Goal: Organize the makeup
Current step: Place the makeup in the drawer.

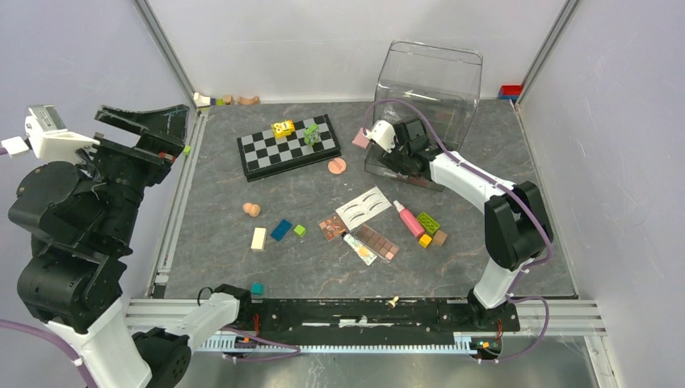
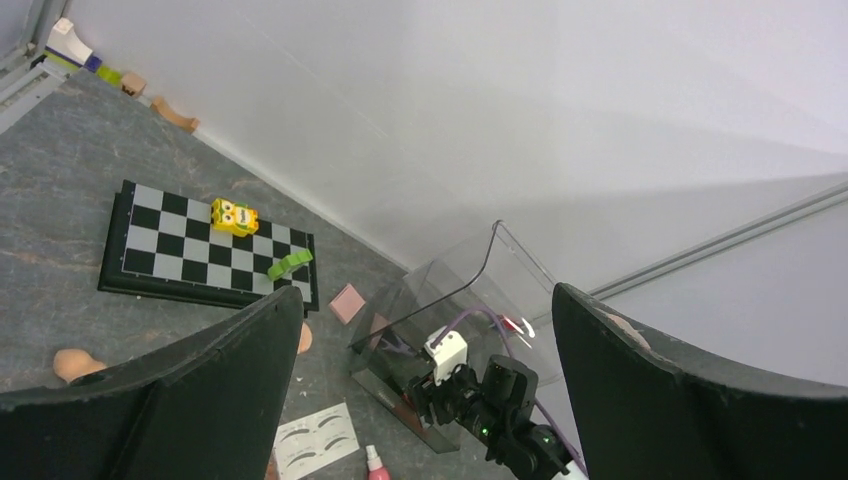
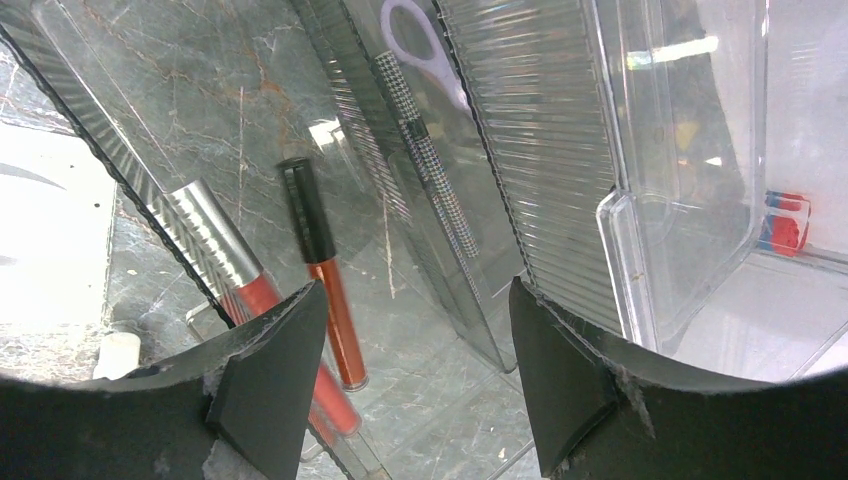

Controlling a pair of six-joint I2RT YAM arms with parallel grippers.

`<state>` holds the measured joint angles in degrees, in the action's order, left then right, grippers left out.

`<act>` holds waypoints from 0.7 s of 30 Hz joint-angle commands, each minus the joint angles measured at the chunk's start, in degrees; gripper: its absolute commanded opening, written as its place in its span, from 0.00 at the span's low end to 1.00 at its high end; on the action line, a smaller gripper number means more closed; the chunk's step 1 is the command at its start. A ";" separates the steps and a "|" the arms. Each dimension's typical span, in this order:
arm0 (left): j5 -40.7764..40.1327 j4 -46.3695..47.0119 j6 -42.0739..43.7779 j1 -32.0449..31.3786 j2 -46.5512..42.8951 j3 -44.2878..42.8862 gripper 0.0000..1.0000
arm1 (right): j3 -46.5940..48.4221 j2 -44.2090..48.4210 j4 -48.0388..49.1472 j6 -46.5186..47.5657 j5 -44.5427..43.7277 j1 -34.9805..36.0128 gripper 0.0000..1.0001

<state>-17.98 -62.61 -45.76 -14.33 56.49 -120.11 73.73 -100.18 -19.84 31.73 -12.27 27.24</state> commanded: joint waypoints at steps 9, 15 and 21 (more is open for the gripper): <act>1.10 3.39 1.49 0.26 -0.81 2.16 1.00 | 0.57 2.73 -0.75 -1.32 2.15 0.26 0.74; -0.42 1.32 5.79 0.26 -6.06 11.40 1.00 | 0.92 2.97 -1.81 -0.89 2.64 0.26 0.74; -1.05 -5.64 9.34 0.26 -8.17 23.02 1.00 | 1.84 5.02 -3.31 -1.12 3.72 0.22 0.75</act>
<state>-18.02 -63.53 -41.63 -14.33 48.86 -104.18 73.73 -98.89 -21.34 31.31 -10.57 27.27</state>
